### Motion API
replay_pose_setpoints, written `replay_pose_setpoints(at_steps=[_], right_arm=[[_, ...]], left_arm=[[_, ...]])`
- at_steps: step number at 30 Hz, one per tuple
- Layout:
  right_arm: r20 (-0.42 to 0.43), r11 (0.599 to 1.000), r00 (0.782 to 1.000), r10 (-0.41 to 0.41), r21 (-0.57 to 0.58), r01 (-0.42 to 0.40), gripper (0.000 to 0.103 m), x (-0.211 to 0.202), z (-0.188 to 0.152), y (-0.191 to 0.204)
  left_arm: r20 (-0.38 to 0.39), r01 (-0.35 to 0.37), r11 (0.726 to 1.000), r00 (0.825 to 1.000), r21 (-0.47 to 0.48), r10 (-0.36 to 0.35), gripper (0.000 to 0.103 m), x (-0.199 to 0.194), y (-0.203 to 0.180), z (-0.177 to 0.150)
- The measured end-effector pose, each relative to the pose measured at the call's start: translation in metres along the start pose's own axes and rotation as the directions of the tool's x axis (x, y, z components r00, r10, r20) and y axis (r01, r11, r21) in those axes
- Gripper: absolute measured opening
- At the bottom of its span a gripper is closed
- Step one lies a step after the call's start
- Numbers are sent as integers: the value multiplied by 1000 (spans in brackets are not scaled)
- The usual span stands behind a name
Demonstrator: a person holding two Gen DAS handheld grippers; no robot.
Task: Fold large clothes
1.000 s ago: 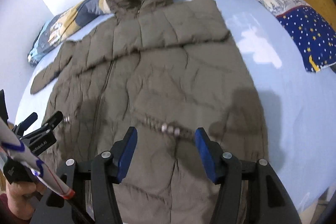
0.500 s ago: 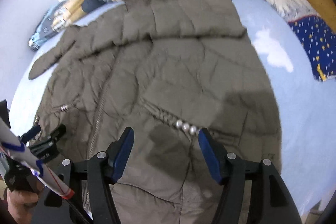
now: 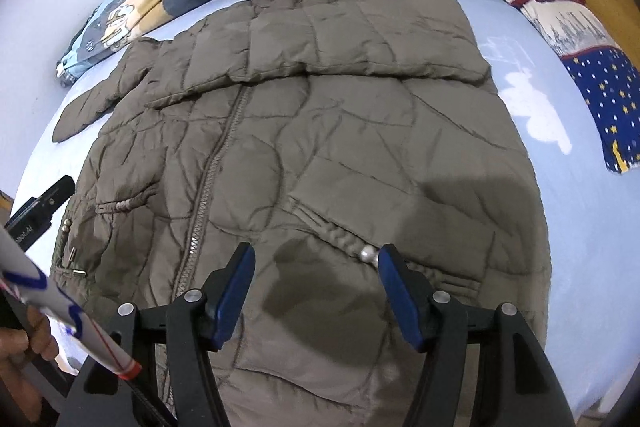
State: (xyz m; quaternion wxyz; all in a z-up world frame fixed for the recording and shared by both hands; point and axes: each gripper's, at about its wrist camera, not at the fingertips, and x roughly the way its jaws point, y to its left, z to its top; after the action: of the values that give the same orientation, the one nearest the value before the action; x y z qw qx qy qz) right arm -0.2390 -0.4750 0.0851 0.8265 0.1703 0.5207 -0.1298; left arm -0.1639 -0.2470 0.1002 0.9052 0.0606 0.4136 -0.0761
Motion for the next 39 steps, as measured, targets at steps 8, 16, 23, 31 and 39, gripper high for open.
replay_pose_setpoints(at_steps=[8, 16, 23, 31, 39], right_arm=[[-14, 1000, 1000, 0, -10, 0, 69, 7, 2, 9], [-9, 1000, 1000, 7, 5, -7, 69, 5, 4, 8], [-4, 1000, 1000, 18, 17, -18, 69, 2, 5, 3], [1, 1000, 1000, 18, 25, -18, 69, 1, 7, -2], [-3, 999, 1000, 29, 26, -29, 69, 4, 10, -1]], left_arm=[[6, -3, 1000, 1000, -11, 3, 103, 0, 5, 2], [9, 5, 999, 1000, -38, -5, 103, 1, 15, 14], [22, -19, 984, 999, -176, 23, 103, 6, 69, 52], [9, -74, 950, 997, -303, 80, 103, 19, 138, 76], [-15, -105, 907, 994, -407, 108, 103, 35, 211, 87]])
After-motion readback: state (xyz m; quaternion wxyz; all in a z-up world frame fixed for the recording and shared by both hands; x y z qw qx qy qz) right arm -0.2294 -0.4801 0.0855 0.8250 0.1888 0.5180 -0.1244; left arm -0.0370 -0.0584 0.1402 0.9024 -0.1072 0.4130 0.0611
